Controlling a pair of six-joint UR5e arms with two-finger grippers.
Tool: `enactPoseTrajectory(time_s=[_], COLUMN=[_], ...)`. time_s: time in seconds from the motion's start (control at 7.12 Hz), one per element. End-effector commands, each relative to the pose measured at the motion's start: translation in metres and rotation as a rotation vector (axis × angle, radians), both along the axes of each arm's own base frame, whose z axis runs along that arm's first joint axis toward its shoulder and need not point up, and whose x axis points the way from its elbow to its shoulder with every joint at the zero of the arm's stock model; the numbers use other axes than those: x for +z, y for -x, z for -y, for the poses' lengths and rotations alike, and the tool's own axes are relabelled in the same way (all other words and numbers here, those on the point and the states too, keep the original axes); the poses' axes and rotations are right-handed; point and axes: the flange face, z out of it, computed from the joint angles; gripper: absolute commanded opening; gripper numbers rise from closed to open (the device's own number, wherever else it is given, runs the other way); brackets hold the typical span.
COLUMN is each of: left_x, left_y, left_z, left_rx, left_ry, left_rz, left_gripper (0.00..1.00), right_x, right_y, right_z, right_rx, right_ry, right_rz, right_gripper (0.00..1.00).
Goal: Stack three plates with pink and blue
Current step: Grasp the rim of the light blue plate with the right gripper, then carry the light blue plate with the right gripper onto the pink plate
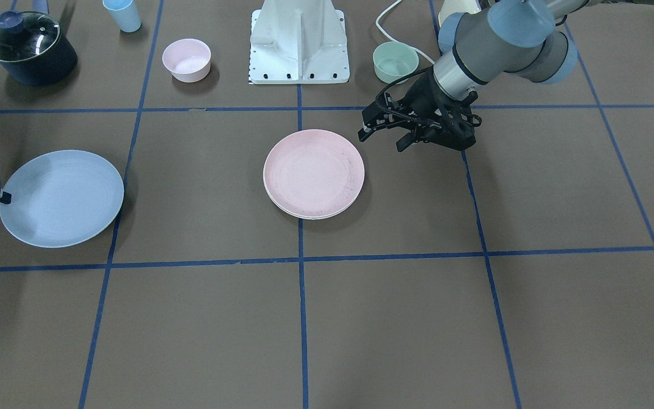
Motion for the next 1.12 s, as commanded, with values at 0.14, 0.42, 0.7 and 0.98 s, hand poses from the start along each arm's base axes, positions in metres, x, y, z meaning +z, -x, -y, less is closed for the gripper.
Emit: enactPoseTrajectory(time_s=[0.14,0.42,0.7,0.98], left_x=[-0.009,-0.019,-0.019,-0.018], left_y=[0.025,0.045,0.063,0.068], left_z=[0.008,0.014,0.026,0.029], left_rx=[-0.035,-0.067,-0.102,-0.097], left_ry=[-0.005,-0.02,-0.024,-0.018], left_rz=[-0.018,-0.039,-0.041,-0.042], left_gripper=[1.0,1.0,1.0,1.0], right_x=[-0.147,-0.234,-0.289,-0.303], right_y=[0.092,0.199,0.293,0.327], right_z=[0.005,-0.026,-0.078,-0.12], right_rx=[0.139,0.224,0.276,0.283], right_ry=[0.166,0.196,0.224,0.259], right_rz=[0.097,0.122,0.147,0.157], right_gripper=[0.0,0.0,0.0,0.0])
